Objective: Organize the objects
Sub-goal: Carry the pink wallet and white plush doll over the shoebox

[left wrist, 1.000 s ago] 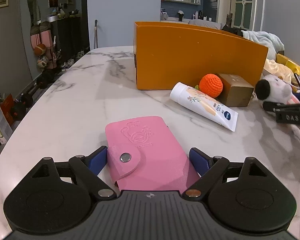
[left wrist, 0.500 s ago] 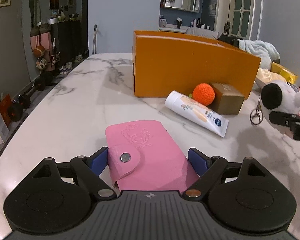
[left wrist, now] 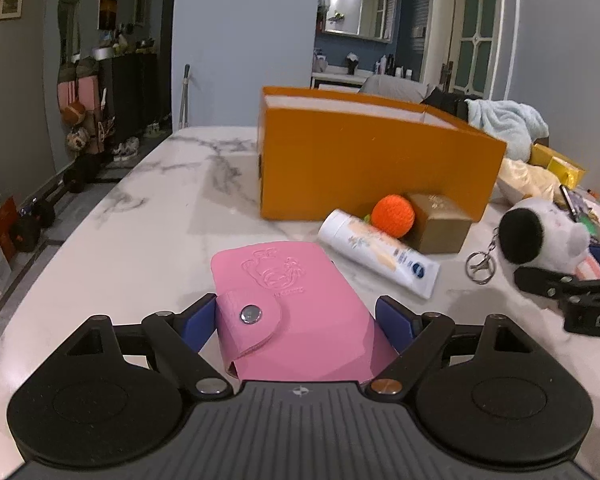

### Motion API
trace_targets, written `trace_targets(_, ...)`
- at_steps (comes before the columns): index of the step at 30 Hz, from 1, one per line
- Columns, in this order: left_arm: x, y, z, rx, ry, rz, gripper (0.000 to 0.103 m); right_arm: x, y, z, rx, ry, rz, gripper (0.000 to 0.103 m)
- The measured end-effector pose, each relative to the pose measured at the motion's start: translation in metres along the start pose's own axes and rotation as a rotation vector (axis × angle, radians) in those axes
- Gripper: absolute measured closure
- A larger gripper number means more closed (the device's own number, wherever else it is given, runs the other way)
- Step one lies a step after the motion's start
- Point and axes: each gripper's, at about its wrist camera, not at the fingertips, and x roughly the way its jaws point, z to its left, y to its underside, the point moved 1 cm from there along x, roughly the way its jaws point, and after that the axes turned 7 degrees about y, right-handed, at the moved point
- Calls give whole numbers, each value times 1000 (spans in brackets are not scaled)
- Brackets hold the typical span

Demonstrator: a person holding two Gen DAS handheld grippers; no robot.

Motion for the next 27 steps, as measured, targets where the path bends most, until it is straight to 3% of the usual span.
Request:
trace_targets(12, -2, -42, -17, 21, 38, -72, 4, -4, -27, 0, 1, -15, -48, 29)
trace_targets(27, 33, -150, -30, 181, 132, -140, 4, 24, -117, -15, 2, -16, -152, 29)
